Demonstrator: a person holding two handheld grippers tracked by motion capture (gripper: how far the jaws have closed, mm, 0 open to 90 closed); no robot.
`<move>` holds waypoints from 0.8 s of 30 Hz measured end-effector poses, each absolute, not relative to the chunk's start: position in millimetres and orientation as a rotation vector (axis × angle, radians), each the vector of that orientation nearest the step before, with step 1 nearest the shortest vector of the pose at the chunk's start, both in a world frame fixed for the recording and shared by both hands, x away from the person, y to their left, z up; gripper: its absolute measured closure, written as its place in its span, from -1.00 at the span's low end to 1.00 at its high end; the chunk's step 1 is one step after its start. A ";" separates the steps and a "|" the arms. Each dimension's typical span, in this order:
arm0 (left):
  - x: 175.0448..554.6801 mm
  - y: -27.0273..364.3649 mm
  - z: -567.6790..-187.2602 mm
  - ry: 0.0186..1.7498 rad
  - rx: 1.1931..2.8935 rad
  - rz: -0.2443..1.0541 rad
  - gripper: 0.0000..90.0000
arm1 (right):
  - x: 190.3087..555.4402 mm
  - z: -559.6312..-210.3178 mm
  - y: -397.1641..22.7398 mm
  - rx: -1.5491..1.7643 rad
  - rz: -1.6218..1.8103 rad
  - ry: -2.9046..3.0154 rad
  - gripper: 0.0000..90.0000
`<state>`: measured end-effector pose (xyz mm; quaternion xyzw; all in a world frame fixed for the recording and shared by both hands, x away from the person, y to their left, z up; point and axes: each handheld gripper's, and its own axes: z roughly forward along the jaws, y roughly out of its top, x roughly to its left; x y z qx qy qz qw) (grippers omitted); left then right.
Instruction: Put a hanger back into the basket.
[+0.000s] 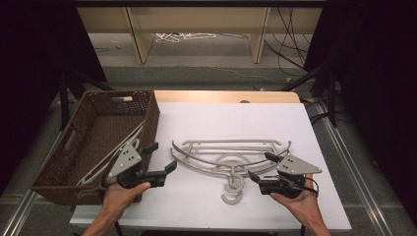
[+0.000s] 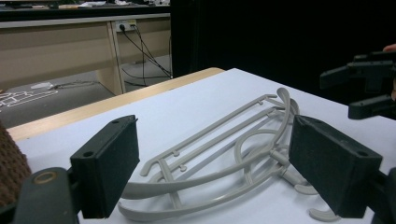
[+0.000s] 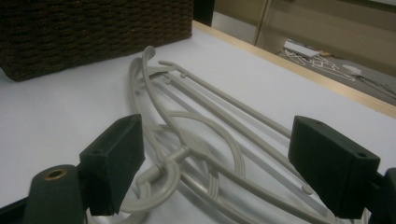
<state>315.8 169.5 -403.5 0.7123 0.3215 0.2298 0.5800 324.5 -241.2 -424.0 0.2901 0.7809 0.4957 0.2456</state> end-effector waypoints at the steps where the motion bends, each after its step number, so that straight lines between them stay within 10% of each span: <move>1: 315.2 167.3 -408.4 0.747 1.671 0.525 -0.65 | 325.0 -424.1 -241.7 0.791 1.354 2.130 -0.58; 24: 307.3 167.5 -437.8 0.732 1.726 0.513 -0.65 | 324.9 -426.7 -241.8 0.776 1.349 2.152 -0.62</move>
